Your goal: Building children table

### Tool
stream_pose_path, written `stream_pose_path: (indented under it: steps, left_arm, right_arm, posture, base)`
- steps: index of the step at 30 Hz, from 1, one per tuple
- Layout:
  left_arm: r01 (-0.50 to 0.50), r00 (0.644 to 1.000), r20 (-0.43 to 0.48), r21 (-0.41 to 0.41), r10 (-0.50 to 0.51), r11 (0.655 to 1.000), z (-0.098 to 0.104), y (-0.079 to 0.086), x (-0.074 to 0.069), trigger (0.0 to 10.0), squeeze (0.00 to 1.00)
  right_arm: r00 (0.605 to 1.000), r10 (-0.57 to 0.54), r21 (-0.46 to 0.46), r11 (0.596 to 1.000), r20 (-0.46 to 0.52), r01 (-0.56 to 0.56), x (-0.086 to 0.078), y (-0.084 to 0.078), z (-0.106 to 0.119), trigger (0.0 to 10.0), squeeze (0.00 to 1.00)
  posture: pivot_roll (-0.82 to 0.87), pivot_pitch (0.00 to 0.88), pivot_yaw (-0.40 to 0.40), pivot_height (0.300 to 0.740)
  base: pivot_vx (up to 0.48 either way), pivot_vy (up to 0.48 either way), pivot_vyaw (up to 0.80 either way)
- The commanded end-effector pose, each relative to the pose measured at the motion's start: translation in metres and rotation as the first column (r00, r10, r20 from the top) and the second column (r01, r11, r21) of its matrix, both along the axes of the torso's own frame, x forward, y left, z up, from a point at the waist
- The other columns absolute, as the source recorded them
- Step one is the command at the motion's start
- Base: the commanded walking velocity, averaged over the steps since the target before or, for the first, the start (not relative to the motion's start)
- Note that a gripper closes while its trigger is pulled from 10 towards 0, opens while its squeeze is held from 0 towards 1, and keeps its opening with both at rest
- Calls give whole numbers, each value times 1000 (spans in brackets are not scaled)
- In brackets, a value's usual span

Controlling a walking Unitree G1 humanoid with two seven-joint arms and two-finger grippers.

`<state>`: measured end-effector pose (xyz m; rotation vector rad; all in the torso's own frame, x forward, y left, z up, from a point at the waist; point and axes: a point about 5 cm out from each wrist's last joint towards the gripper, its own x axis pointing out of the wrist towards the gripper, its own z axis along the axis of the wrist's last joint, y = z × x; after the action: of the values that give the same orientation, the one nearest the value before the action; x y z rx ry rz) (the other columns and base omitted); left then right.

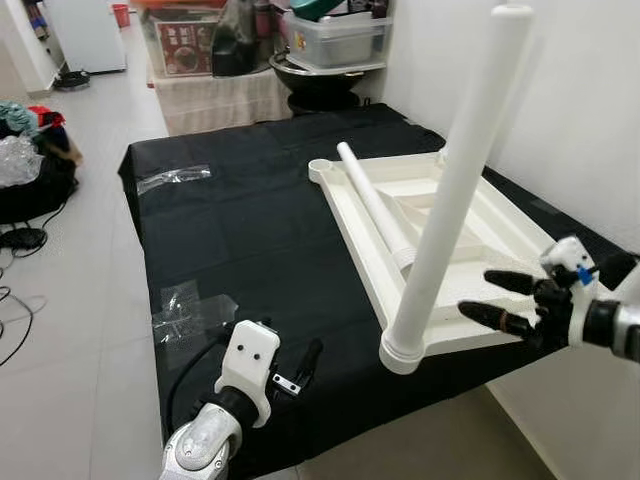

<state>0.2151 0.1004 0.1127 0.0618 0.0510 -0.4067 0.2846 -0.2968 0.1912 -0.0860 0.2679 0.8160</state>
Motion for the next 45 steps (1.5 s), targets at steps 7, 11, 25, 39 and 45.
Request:
stream_pose_path:
  steps: [7,11,25,39,45]
  left_arm:
    - [14,1000,1,23,-14,1000,-1,0,-1,10000,0]
    - [17,1000,2,27,-17,999,-1,0,-1,10000,0]
    - [21,1000,6,37,-21,999,-1,0,0,10000,0]
    - [21,1000,16,42,-22,999,-1,0,1,10000,0]
    - [22,1000,21,42,-23,999,0,0,1,10000,0]
  right_arm:
    - [986,163,103,982,-40,-158,-9,-4,16,10000,1000]
    - [989,136,45,990,-57,-134,-10,-14,5,10000,1000]
    - [933,348,225,905,92,-360,-17,19,28,10000,0]
    - [907,391,211,884,155,-417,3,52,35,10000,0]
    - [908,396,233,878,135,-417,13,62,32,10000,0]
  posture:
    - [50,14,-64,740]
    - [54,14,-64,740]
    - [53,16,-53,740]
    - [55,17,-58,740]
    - [57,17,-60,740]
  base:
    - [0,0,0]
    - [0,0,0]
    - [0,0,0]
    - [0,0,0]
    - [0,0,0]
